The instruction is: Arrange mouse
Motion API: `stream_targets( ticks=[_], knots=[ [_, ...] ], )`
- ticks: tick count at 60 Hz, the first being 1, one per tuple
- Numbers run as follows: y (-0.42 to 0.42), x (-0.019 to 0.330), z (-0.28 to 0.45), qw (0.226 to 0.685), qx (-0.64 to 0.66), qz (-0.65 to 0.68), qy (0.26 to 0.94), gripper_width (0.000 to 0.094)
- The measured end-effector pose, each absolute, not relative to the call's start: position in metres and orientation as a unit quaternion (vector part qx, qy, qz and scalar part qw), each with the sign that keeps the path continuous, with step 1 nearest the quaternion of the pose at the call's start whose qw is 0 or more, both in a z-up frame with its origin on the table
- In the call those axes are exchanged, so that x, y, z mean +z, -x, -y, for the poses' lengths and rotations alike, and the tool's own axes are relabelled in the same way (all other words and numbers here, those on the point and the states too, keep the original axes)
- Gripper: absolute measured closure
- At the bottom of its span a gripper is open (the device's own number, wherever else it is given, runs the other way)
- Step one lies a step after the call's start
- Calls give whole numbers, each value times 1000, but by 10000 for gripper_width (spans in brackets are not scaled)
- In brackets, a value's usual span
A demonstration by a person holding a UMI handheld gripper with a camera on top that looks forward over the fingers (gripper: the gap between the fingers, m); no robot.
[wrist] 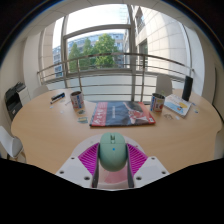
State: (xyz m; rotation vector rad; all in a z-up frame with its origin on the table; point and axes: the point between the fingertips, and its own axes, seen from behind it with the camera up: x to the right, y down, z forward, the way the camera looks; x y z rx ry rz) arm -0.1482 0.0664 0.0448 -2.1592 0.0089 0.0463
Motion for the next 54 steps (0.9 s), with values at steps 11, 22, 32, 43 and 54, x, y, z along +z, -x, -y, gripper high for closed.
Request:
stream_targets(
  ticks=[11,22,32,43,54],
  knots=[
    [166,-8,-61,438,9,2,899,465],
    [170,19,-43,449,-11,10,893,76],
    [171,85,5,463,-32,2,886,86],
    [180,150,88,474,-36,-9,880,87],
    [189,175,168,476,-39,-10,879,86]
  ],
)
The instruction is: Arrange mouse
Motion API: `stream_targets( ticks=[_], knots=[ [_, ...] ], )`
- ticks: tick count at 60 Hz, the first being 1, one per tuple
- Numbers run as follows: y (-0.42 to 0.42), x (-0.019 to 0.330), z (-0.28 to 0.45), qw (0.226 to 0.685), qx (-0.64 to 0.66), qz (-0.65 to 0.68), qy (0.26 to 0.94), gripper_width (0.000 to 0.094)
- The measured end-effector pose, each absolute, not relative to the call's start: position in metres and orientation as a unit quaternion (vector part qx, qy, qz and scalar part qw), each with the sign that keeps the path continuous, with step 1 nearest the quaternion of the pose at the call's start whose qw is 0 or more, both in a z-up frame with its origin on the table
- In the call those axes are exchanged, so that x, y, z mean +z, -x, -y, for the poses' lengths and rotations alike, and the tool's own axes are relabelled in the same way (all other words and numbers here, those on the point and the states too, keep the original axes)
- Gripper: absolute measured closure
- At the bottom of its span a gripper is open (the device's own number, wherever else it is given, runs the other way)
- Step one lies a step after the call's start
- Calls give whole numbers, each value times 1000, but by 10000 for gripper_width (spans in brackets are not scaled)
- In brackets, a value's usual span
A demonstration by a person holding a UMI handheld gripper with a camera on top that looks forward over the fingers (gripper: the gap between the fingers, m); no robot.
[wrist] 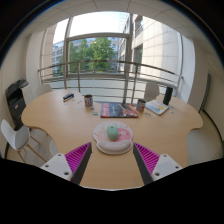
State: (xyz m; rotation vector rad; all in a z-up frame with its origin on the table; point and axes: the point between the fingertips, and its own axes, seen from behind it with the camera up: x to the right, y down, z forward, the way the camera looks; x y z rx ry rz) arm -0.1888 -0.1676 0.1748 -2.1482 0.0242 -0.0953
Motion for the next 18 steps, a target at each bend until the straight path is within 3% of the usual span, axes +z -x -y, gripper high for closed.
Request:
stream_targets(
  ticks=[18],
  knots=[
    [197,181,260,469,-31,-26,882,86]
  ],
)
